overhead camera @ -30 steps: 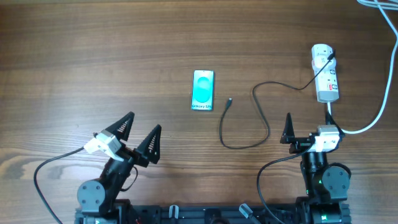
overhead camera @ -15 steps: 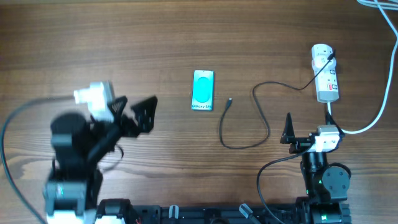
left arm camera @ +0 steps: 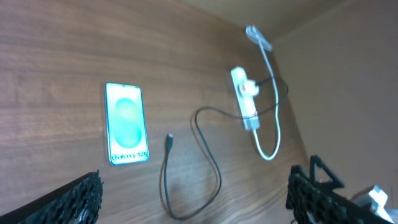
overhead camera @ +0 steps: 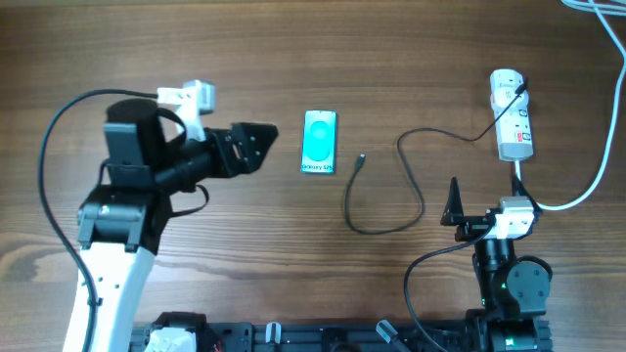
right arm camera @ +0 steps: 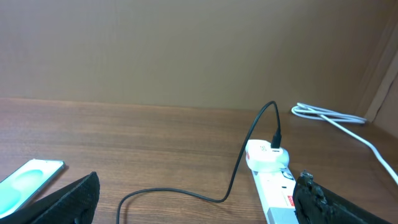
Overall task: Plug charger to phone and switch on socket
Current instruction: 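Move the left gripper forward over the Galaxy S25 phone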
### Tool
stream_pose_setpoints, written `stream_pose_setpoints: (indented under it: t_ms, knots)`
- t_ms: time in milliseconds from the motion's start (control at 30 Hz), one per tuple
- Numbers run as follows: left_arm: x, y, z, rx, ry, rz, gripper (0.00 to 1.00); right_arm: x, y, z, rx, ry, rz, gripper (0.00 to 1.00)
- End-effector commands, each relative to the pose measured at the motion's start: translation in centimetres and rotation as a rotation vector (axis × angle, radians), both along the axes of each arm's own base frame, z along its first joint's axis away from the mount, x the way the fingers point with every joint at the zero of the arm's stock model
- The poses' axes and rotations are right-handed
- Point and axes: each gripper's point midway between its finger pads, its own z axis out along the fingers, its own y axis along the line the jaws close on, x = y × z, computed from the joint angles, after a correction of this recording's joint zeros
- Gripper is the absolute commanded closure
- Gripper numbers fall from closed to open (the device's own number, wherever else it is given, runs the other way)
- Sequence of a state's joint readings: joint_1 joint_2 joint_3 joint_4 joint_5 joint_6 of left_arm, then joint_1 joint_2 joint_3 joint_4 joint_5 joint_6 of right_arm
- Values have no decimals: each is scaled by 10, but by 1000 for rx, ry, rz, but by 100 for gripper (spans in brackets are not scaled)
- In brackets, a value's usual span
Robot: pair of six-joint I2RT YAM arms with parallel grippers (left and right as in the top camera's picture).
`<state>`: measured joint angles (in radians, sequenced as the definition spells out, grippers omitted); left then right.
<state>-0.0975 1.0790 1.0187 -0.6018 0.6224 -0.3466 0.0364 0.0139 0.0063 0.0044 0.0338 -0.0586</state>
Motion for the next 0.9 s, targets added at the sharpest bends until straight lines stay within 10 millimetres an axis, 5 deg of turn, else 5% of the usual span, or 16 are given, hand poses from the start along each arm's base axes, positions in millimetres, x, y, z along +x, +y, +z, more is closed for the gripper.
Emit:
stream_pose_setpoints:
  t_ms: [0, 333, 700, 867]
  knots:
    - [2, -7, 7, 135, -16, 55, 1, 0, 0, 1, -18, -6, 4, 0]
    - [-1, -49, 20, 398, 154, -58, 1, 0, 0, 1, -17, -6, 5, 0]
    - [16, -70, -31, 592, 453, -128, 0, 0, 0, 1, -17, -6, 5, 0]
    - [17, -92, -31, 498, 457, -183, 0, 0, 0, 1, -17, -6, 5, 0]
